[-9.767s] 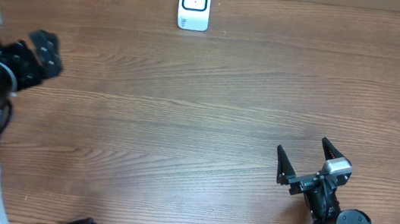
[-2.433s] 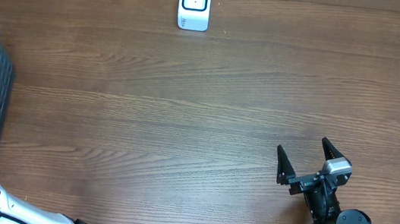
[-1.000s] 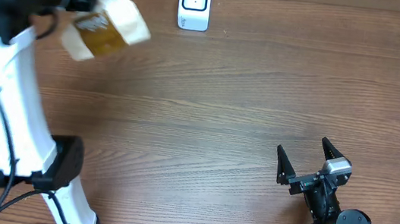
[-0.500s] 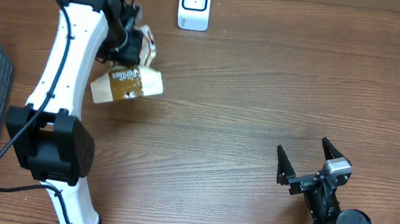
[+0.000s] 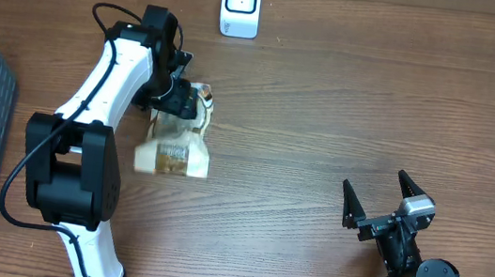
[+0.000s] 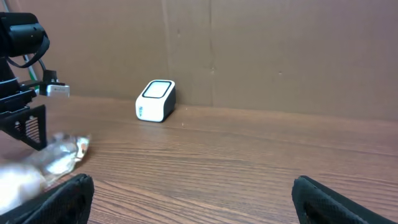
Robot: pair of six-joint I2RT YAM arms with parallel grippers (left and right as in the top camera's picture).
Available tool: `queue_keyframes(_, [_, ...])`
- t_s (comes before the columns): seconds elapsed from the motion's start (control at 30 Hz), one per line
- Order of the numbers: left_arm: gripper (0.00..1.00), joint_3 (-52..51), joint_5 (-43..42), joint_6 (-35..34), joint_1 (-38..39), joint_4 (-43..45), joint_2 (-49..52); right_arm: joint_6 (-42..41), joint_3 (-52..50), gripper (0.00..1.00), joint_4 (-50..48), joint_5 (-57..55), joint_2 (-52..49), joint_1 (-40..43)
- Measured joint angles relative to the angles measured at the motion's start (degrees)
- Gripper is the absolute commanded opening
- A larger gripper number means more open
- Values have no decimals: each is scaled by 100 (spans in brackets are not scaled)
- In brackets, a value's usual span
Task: Scan the item barcode
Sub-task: 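Lift the mushroom bag out and set it on the table center, then reach the left gripper into the basket and grasp the green-lidded jar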
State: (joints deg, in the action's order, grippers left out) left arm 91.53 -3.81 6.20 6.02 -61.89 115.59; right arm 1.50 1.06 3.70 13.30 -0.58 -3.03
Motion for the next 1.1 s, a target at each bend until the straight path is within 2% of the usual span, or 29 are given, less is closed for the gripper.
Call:
queue_keyframes(0.1, [100,184,-50,0,0,-295,9,0,0,100,-2,0,0,0])
queue_keyframes(0.23, [94,1246,-68,-50,0,-1005,63,2,0,100,0,-2,0,0])
queue_keyframes(0.37, [91,2997,-83,-323,-68,-1825,68,0,0,100,2,0,0,0])
queue_keyframes(0.43, [95,4022,-87,-514,-177,-2288,68,0,0,100,0,0,0,-2])
queue_keyframes(0.5, [100,5034,-83,-737,-446,-2712,33,-2,0,100,0,0,0,0])
queue_keyframes(0.57, [100,5963,-70,-922,-820,-3187,35,0,0,100,-2,0,0,0])
queue_keyframes(0.67, [100,6948,-68,-1121,-1582,-3418,-26,0,0,100,0,0,0,0])
queue_keyframes(0.9, [100,7320,-44,-1897,-3738,-3460,-323,0,0,100,-2,-2,0,0])
queue_keyframes(1.1, [100,6854,-20,-2575,-5342,-3436,-323,0,0,100,0,-2,0,-2])
